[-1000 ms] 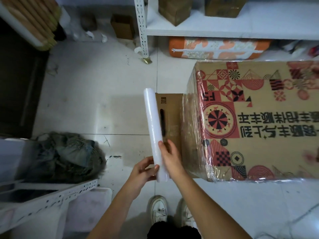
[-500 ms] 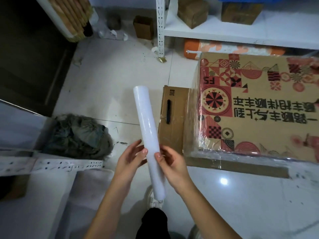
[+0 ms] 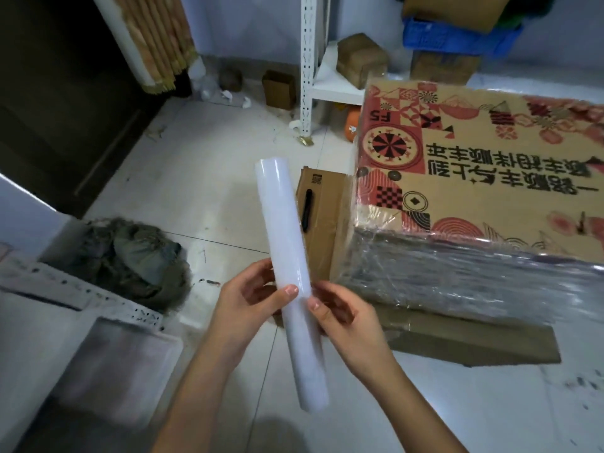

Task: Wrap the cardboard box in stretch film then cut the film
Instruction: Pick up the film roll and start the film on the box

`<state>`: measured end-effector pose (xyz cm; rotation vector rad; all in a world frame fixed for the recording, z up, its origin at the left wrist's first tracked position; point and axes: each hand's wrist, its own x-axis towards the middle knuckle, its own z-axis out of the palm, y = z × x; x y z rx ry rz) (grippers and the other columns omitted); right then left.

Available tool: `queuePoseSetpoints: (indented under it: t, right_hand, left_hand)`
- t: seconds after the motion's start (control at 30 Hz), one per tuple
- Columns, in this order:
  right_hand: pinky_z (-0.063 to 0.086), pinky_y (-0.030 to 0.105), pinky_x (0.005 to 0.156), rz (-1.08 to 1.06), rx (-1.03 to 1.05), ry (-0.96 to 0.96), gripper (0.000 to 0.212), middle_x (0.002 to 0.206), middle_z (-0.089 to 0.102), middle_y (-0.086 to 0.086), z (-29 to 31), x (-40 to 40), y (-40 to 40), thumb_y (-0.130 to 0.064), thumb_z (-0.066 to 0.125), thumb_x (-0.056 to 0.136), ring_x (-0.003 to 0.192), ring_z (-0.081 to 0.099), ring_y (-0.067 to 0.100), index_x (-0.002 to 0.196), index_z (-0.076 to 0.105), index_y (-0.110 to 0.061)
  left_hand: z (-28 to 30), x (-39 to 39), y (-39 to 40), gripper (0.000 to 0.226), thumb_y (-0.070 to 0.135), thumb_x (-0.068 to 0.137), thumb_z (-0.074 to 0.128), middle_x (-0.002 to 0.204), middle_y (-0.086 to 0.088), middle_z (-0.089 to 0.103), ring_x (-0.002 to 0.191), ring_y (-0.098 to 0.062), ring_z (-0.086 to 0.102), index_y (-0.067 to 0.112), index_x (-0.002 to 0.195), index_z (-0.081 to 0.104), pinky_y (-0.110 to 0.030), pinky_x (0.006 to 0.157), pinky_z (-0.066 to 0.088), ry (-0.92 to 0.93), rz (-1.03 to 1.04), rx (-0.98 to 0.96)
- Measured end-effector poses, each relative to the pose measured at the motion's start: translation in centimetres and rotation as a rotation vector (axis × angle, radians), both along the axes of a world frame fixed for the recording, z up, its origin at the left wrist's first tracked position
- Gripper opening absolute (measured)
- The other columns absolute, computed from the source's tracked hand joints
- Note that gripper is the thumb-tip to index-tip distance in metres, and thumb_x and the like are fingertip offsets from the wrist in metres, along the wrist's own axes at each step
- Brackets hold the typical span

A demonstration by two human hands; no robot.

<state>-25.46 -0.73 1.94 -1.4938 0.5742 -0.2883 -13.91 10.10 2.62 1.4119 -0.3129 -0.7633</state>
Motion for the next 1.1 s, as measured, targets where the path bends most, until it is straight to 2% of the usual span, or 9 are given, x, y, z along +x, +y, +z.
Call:
queuePoseSetpoints:
  t: [0.2,0.37,0.5,0.57,0.67,0.8,0.93,1.03,1.1]
  right_hand:
    - [0.05,0.015,0.064,0.135,-0.149,-0.165,0.026,0.088,0.068,-0.015,-8.3,-0.2,-0.6,-0.047,0.065,0.077,0.079,0.063,0.001,0.096,0.062,-0.029]
    - [0.054,0.023,0.062,0.139,-0.193,-0.281,0.029,0.083,0.066,-0.008,-12.5,-0.7,-0.9,-0.041,0.051,0.086,0.078,0.063,0.009,0.093,0.062,-0.016]
    - [0.054,0.03,0.076,0.142,-0.021,-0.214,0.033,0.092,0.071,-0.005,-13.3,-2.5,0.1,-0.053,0.048,0.086,0.084,0.065,0.009,0.097,0.068,-0.03]
    - [0.056,0.03,0.062,0.159,0.221,-0.145,0.04,0.079,0.073,0.005,-12.0,-4.1,0.9,-0.059,0.048,0.084,0.069,0.068,0.016,0.084,0.074,-0.029]
    - [0.053,0.028,0.054,0.128,0.264,-0.227,0.053,0.078,0.066,0.019,-11.1,-5.9,0.7,-0.06,0.058,0.075,0.071,0.063,0.028,0.095,0.067,-0.011]
    - [0.054,0.028,0.055,0.017,-0.042,-0.375,0.053,0.071,0.068,0.009,-11.0,-7.6,0.5,-0.073,0.061,0.064,0.061,0.065,0.02,0.089,0.068,-0.026]
    - [0.051,0.016,0.063,-0.203,-0.298,-0.372,0.065,0.088,0.069,-0.013,-11.4,-8.8,1.3,-0.083,0.051,0.062,0.074,0.064,-0.001,0.103,0.059,-0.033]
    - [0.047,0.007,0.066,-0.236,-0.36,-0.384,0.066,0.094,0.067,-0.025,-11.2,-10.0,2.1,-0.082,0.047,0.065,0.081,0.062,-0.01,0.111,0.049,-0.035]
    - [0.048,0.01,0.066,-0.257,-0.348,-0.378,0.067,0.093,0.067,-0.021,-11.4,-10.6,2.1,-0.083,0.047,0.063,0.079,0.063,-0.007,0.111,0.048,-0.035]
  left_hand:
    - [-9.1,0.6,0.9,0.058,0.046,0.042,0.091,0.093,-0.004,0.073,0.088,-0.02,0.069,0.023,0.093,0.075,-0.026,0.07,0.055,-0.117,-0.076,-0.25]
    - [-12.6,0.1,0.8,0.05,0.034,0.047,0.085,0.092,-0.005,0.071,0.086,-0.022,0.068,0.022,0.095,0.075,-0.031,0.069,0.056,-0.207,-0.201,-0.395]
    - [-12.5,-1.6,0.5,0.049,0.027,0.055,0.083,0.095,-0.009,0.069,0.09,-0.025,0.067,0.017,0.101,0.073,-0.03,0.071,0.055,-0.148,-0.323,-0.449]
    - [-11.5,-2.6,0.6,0.052,0.032,0.06,0.085,0.102,-0.011,0.07,0.097,-0.027,0.066,0.015,0.107,0.071,-0.031,0.076,0.054,-0.133,-0.41,-0.466]
    - [-9.9,-3.8,0.2,0.053,0.027,0.072,0.079,0.111,-0.012,0.068,0.102,-0.027,0.064,0.009,0.119,0.064,-0.03,0.08,0.053,-0.231,-0.438,-0.447]
    - [-8.5,-6.1,-0.9,0.04,0.013,0.088,0.062,0.11,-0.005,0.068,0.097,-0.021,0.065,0.011,0.127,0.053,-0.027,0.077,0.055,-0.412,-0.468,-0.344]
    - [-6.5,-9.6,-1.7,0.06,0.031,0.068,0.069,0.107,0.014,0.067,0.102,-0.004,0.063,0.032,0.124,0.048,-0.016,0.078,0.051,-0.499,-0.335,-0.314]
    - [-6.4,-11.9,-2.4,0.064,0.047,0.056,0.074,0.107,0.018,0.062,0.1,-0.002,0.062,0.042,0.114,0.048,-0.019,0.077,0.054,-0.726,-0.122,-0.209]
    - [-6.4,-12.7,-2.8,0.062,0.05,0.058,0.073,0.11,0.017,0.062,0.101,-0.005,0.062,0.039,0.116,0.051,-0.025,0.079,0.056,-0.811,-0.029,-0.189]
